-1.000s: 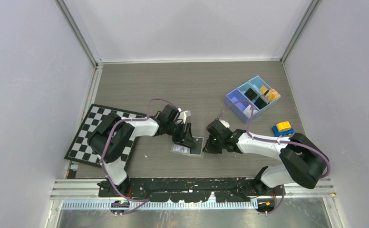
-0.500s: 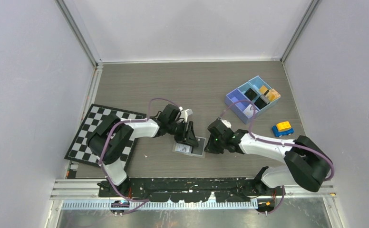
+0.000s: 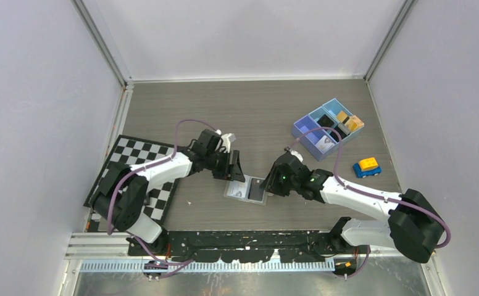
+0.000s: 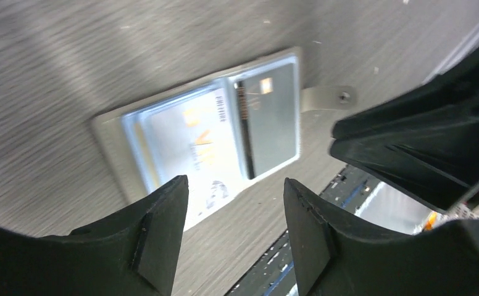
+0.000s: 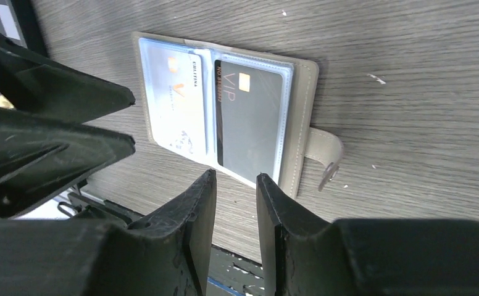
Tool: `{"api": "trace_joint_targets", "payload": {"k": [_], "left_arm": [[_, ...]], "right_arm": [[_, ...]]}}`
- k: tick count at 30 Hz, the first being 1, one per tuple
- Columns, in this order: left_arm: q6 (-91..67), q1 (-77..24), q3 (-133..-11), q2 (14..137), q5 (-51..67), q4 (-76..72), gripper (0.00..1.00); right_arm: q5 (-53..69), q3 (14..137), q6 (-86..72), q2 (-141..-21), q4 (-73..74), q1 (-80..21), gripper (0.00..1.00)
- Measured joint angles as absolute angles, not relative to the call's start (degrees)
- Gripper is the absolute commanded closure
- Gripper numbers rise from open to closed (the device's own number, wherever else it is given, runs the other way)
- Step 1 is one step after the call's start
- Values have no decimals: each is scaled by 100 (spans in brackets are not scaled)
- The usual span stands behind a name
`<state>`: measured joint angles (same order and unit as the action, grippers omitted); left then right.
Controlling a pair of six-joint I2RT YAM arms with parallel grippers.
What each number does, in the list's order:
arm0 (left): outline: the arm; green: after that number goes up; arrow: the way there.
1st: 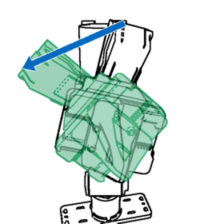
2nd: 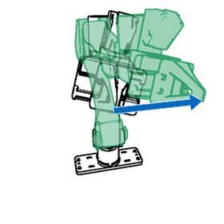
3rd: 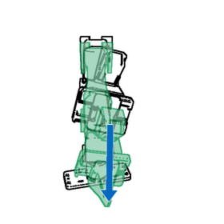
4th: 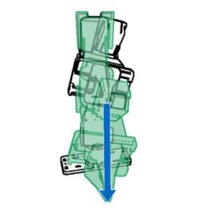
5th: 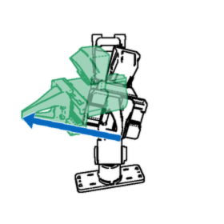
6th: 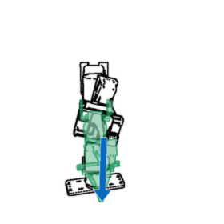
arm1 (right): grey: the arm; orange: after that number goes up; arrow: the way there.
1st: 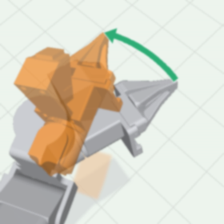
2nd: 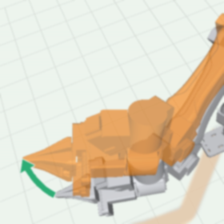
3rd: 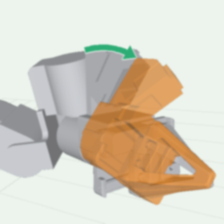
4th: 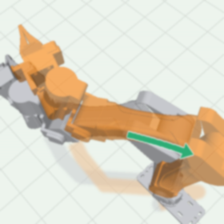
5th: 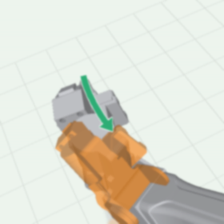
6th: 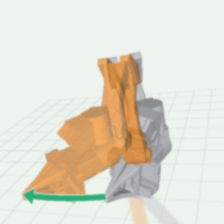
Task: Put the credit cards into the card holder
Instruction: Turn over the card slot in the card holder.
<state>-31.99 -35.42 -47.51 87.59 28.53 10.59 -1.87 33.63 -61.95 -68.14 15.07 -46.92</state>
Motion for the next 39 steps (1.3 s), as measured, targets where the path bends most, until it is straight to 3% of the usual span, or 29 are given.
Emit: {"api": "trace_joint_targets", "payload": {"k": [8, 39], "left_arm": [[-3063, -3304, -4624, 8766, 2434, 1457, 40], [-3111, -3293, -4427, 9065, 2571, 1212, 50]], "right_arm": [[-80, 3308, -6458, -7220, 1160, -4692, 73], [-213, 3271, -6608, -7603, 1120, -4692, 79]]}}
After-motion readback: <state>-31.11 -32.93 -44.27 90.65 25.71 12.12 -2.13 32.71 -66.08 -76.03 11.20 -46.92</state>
